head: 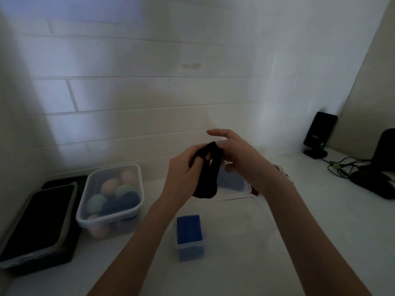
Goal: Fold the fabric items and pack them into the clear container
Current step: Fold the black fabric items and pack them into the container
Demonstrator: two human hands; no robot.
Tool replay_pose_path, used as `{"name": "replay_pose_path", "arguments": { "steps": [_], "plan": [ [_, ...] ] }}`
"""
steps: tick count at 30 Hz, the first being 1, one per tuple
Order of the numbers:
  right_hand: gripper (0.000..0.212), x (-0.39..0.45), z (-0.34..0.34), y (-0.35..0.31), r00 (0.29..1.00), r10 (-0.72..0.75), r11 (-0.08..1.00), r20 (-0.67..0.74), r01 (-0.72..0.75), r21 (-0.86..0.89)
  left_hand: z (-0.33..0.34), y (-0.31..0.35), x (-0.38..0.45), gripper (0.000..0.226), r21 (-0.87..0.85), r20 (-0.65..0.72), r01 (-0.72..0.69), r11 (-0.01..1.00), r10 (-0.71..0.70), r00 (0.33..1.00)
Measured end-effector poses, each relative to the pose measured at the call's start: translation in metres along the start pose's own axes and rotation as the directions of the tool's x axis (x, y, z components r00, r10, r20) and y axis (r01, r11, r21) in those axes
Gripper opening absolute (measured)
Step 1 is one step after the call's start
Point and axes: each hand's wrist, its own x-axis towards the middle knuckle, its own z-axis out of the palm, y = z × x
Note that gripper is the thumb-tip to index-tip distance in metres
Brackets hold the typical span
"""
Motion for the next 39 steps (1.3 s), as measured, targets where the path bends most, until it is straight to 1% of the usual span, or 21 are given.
{"name": "replay_pose_path", "arguments": {
  "steps": [2, 4, 6, 8, 11, 14, 15, 17, 19, 21, 23, 24, 26, 27, 28, 29, 32, 35, 37, 38, 39],
  "plan": [
    [0.034, -0.002, -0.008, 0.004, 0.997, -0.049, 0.999, 0.054, 0.049, -0.014, 0.002, -0.004, 0.000, 0.034, -0.059, 0.004, 0.020, 0.998, -0.020, 1.000],
    [0.037, -0.004, -0.008, 0.006, 0.993, -0.089, 0.996, 0.079, 0.087, 0.029, 0.003, -0.008, 0.001, 0.030, -0.127, 0.013, 0.081, 0.989, -0.080, 0.997],
    [0.033, -0.003, -0.004, 0.006, 0.993, -0.110, 0.987, 0.042, 0.104, 0.118, 0.002, -0.010, 0.002, 0.023, -0.232, 0.077, 0.169, 0.958, -0.155, 0.985],
    [0.025, 0.002, 0.002, 0.008, 0.990, -0.139, 0.982, -0.028, 0.142, 0.126, -0.001, -0.010, 0.000, 0.022, -0.310, 0.134, 0.231, 0.922, -0.198, 0.971],
    [0.015, 0.010, 0.008, 0.014, 0.964, -0.246, 0.969, -0.100, 0.244, -0.031, -0.003, -0.011, -0.004, 0.020, -0.356, 0.166, 0.281, 0.891, -0.236, 0.957],
    [0.015, 0.011, 0.012, 0.017, 0.931, -0.335, 0.932, -0.144, 0.305, -0.196, -0.003, -0.014, -0.002, 0.024, -0.447, 0.213, 0.368, 0.815, -0.302, 0.929],
    [0.015, 0.011, 0.013, 0.016, 0.918, -0.359, 0.921, -0.168, 0.319, -0.223, -0.003, -0.014, -0.002, 0.022, -0.462, 0.239, 0.380, 0.801, -0.300, 0.924],
    [0.015, 0.010, 0.015, 0.014, 0.894, -0.384, 0.913, -0.229, 0.332, -0.235, -0.002, -0.013, -0.003, 0.011, -0.413, 0.295, 0.345, 0.843, -0.234, 0.926],
    [0.014, 0.009, 0.014, 0.013, 0.870, -0.398, 0.913, -0.290, 0.344, -0.222, -0.002, -0.012, -0.005, 0.020, -0.346, 0.326, 0.296, 0.890, -0.182, 0.928],
    [0.018, 0.010, 0.012, 0.012, 0.868, -0.382, 0.923, -0.318, 0.340, -0.182, -0.001, -0.012, -0.007, 0.023, -0.319, 0.308, 0.273, 0.907, -0.174, 0.935],
    [0.026, 0.010, 0.008, 0.013, 0.907, -0.300, 0.954, -0.294, 0.282, -0.103, -0.002, -0.011, -0.006, 0.022, -0.318, 0.257, 0.258, 0.912, -0.179, 0.950],
    [0.029, 0.010, 0.006, 0.013, 0.940, -0.231, 0.973, -0.251, 0.219, -0.076, -0.003, -0.011, -0.006, 0.022, -0.326, 0.222, 0.247, 0.913, -0.180, 0.958],
    [0.020, 0.010, 0.003, 0.014, 0.991, -0.093, 0.990, -0.097, 0.081, -0.115, -0.006, -0.012, -0.005, 0.021, -0.343, 0.158, 0.209, 0.916, -0.164, 0.974],
    [0.011, 0.009, 0.003, 0.016, 0.998, -0.064, 0.984, -0.019, 0.060, -0.168, -0.007, -0.012, -0.004, 0.019, -0.337, 0.133, 0.188, 0.923, -0.151, 0.980],
    [0.003, 0.008, 0.005, 0.015, 0.998, -0.056, 0.979, 0.028, 0.060, -0.196, -0.007, -0.012, -0.004, 0.017, -0.317, 0.112, 0.168, 0.933, -0.139, 0.984],
    [0.009, 0.009, 0.007, 0.016, 0.996, -0.076, 0.978, 0.042, 0.083, -0.192, -0.008, -0.012, -0.004, 0.015, -0.293, 0.099, 0.153, 0.944, -0.130, 0.987],
    [0.023, 0.010, 0.012, 0.014, 0.989, -0.133, 0.989, -0.060, 0.128, -0.079, -0.008, -0.013, -0.006, 0.019, -0.276, 0.148, 0.164, 0.947, -0.127, 0.981],
    [0.021, 0.009, 0.010, 0.013, 0.981, -0.154, 0.988, -0.122, 0.151, -0.033, -0.007, -0.015, -0.006, 0.020, -0.287, 0.209, 0.197, 0.937, -0.139, 0.968],
    [0.014, 0.008, 0.007, 0.014, 0.988, -0.133, 0.991, -0.079, 0.134, 0.002, -0.008, -0.016, -0.006, 0.015, -0.281, 0.164, 0.188, 0.941, -0.146, 0.976],
    [0.007, 0.007, 0.007, 0.013, 0.992, -0.124, 0.992, -0.032, 0.125, 0.019, -0.008, -0.016, -0.005, 0.014, -0.277, 0.130, 0.174, 0.945, -0.143, 0.981],
    [0.006, 0.007, 0.008, 0.015, 0.992, -0.127, 0.992, 0.007, 0.127, 0.023, -0.008, -0.016, -0.005, 0.015, -0.260, 0.090, 0.153, 0.954, -0.133, 0.987]
  ]
}}
